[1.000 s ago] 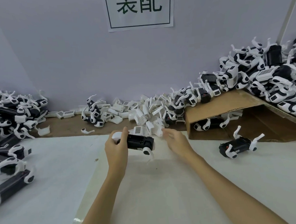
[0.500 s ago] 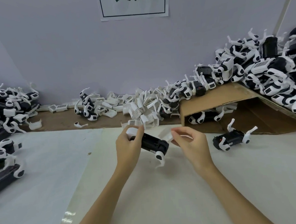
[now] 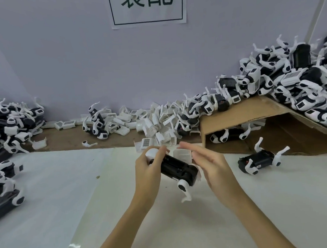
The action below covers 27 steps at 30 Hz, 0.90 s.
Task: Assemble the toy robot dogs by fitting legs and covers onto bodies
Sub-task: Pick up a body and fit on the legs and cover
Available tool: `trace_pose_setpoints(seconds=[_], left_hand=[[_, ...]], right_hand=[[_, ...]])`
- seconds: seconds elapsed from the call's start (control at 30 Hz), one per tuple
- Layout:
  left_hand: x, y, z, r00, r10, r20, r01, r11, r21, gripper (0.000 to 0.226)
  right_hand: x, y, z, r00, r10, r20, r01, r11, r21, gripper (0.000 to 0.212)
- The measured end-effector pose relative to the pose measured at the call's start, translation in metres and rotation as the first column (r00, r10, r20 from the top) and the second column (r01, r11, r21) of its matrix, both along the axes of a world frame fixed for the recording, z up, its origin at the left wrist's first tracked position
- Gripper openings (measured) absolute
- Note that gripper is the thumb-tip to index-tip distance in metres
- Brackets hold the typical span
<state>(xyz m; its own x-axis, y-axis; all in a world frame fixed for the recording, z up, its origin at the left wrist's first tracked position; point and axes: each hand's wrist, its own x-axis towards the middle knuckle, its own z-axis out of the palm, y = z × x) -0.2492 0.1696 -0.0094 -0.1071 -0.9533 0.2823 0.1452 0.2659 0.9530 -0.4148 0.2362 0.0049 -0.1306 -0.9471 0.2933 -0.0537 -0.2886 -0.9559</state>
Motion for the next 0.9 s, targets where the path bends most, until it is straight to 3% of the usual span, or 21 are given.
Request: trace_pose_setpoints(seconds=[0.13, 0.5, 0.67, 0.8, 0.9], left_hand=[[-0.001, 0.002, 0.002, 0.999, 0.007, -0.036, -0.006, 0.999, 0.041, 0.036], [0.0, 0.003, 0.002, 0.999, -0.037, 0.026, 0.037, 0.999, -0.002, 0.034], [-0.004, 0.003, -0.006, 0.987, 0.015, 0.157, -0.011, 1.0, -0.024, 0.043], [-0.007, 0.003, -0.009, 0.986, -0.04, 0.16, 0.033, 0.998, 0.045, 0.062], [-0.005, 0.002, -0.01, 0.988, -0.054, 0.146, 0.044, 0.996, 0.072, 0.063]], right_hand=[[-0.004, 0.001, 0.0, 0.988, 0.085, 0.128, -0.089, 0.996, 0.022, 0.041], [-0.015, 0.003, 0.0, 0.948, 0.258, 0.183, -0.276, 0.958, 0.076, 0.031], [0.001, 0.001, -0.004, 0.992, -0.034, -0.122, 0.03, 0.999, -0.029, 0.03], [0.015, 0.001, -0.013, 0.894, -0.228, -0.386, 0.135, 0.958, -0.253, 0.037], [0.014, 0.001, -0.015, 0.839, -0.259, -0.479, 0.121, 0.946, -0.3, 0.047]])
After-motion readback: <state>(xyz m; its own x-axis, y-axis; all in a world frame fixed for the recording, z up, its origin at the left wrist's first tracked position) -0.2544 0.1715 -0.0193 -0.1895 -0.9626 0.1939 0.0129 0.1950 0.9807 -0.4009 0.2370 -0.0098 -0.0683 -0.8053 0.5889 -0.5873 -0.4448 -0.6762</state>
